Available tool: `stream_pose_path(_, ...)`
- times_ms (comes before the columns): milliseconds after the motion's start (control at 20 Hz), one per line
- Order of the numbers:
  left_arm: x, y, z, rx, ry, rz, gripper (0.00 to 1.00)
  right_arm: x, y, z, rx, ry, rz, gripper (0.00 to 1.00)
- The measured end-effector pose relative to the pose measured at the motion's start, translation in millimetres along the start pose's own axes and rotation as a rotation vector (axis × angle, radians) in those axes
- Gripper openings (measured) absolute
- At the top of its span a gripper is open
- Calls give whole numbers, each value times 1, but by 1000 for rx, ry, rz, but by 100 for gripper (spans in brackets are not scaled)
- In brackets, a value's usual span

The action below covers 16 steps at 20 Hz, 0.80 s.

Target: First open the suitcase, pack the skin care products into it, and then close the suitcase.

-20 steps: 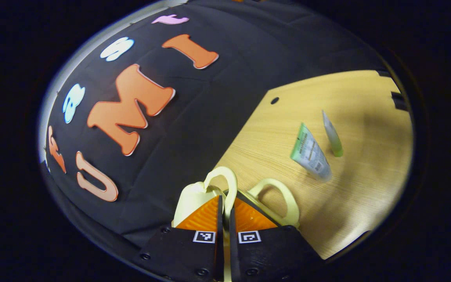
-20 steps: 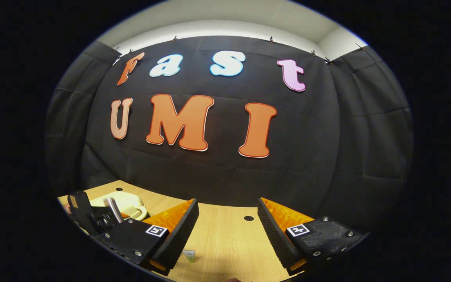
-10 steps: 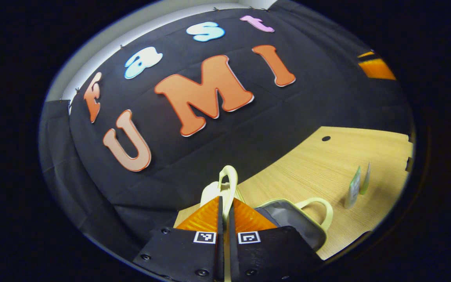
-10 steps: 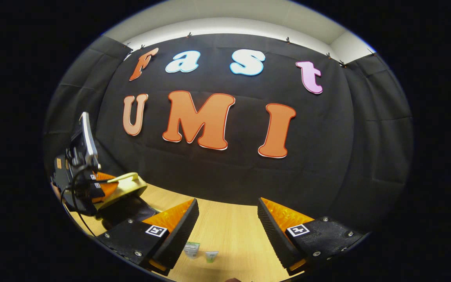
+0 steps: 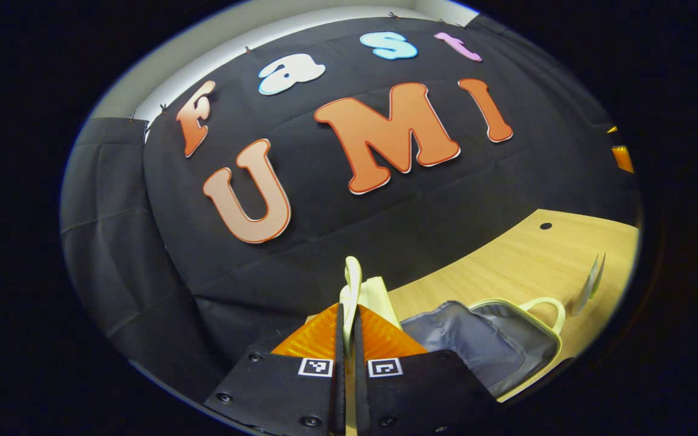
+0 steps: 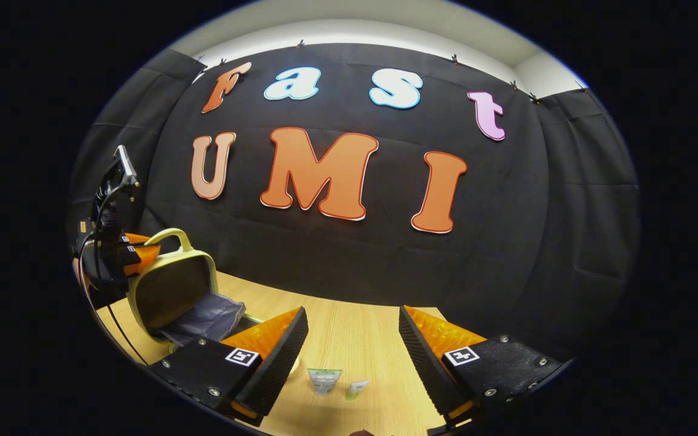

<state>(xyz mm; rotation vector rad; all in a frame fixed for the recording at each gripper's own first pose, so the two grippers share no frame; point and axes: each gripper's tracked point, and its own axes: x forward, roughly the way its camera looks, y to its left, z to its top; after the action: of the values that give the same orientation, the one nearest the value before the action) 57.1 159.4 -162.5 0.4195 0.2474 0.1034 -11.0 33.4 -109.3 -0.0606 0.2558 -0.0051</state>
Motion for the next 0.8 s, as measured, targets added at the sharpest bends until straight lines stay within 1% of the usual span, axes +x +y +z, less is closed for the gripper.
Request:
stream_pose_path(250, 17, 56, -44, -17, 50, 29, 7, -1, 23, -4, 26, 29, -20, 95)
stream_pose_path(450, 25, 97, -94, 0, 132, 87, 7, -8, 33, -15, 49, 67, -30, 95)
stream_pose_path(650, 35, 121, -154, 18, 234, 123, 7, -13, 30, -22, 46, 94, -49, 95)
stream_pose_path(800, 43, 127, -197, 46, 306, 133, 7, -17, 29, -25, 50, 106, -59, 95)
